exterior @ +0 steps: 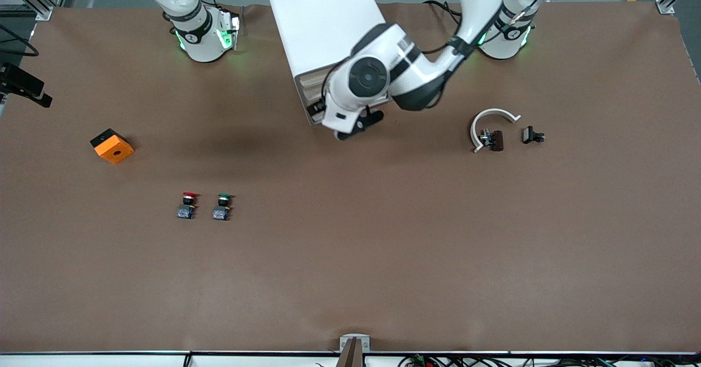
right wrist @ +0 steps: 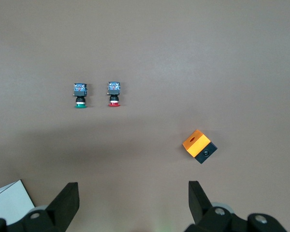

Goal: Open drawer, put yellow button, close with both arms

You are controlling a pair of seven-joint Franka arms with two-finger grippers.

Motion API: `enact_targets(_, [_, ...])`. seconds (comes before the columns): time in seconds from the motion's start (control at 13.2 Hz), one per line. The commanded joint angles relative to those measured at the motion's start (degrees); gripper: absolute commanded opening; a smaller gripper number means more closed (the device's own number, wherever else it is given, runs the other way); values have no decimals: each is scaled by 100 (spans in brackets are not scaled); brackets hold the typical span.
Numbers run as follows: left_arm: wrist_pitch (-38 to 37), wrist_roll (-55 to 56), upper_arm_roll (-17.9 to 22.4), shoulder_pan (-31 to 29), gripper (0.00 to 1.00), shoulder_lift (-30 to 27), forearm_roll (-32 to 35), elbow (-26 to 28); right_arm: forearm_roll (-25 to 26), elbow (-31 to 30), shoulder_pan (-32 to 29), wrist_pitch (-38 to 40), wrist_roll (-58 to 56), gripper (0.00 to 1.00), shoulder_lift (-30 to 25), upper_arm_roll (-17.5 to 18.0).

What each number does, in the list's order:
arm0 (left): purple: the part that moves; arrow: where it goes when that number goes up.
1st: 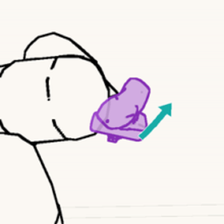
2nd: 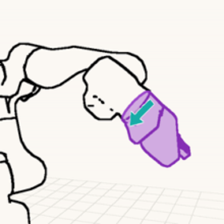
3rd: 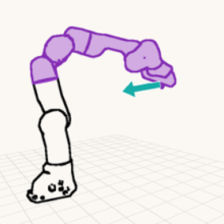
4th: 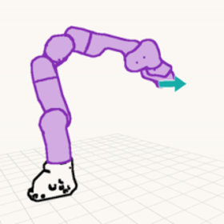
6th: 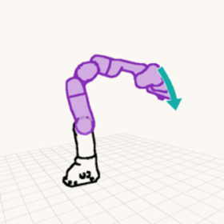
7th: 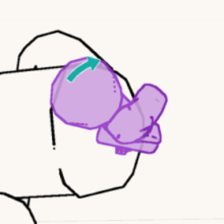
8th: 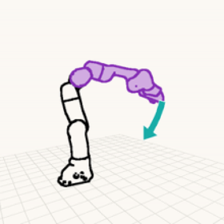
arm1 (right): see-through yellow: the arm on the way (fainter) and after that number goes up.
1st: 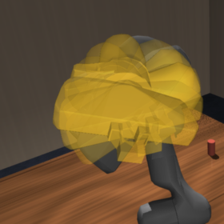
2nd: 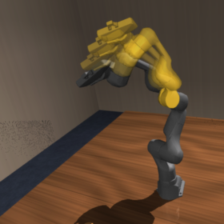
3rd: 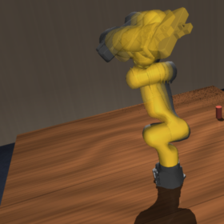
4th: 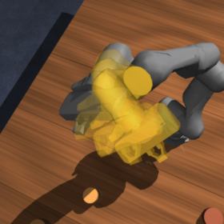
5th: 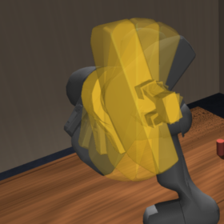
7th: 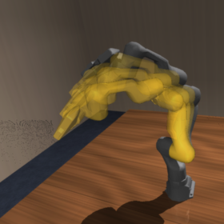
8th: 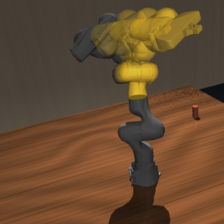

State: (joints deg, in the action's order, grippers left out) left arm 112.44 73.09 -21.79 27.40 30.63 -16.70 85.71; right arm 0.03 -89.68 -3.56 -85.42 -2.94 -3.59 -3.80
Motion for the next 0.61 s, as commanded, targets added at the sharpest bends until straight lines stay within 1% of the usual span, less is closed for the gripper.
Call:
enact_targets(0.0, [-161, -5, -62, -689, 100, -259, 316, -168, 68, -129, 57, -80, 13, 100, -125, -42])
enact_targets(0.15, [-564, -520, -62, -1033, 100, -426, 867, -248, 68, -129, 66, -80, 65, 100, -125, -42])
enact_targets(0.53, [-1583, -2278, -71, -2096, 100, -1119, 940, -204, 41, -129, 83, -71, 207, 100, -134, -33])
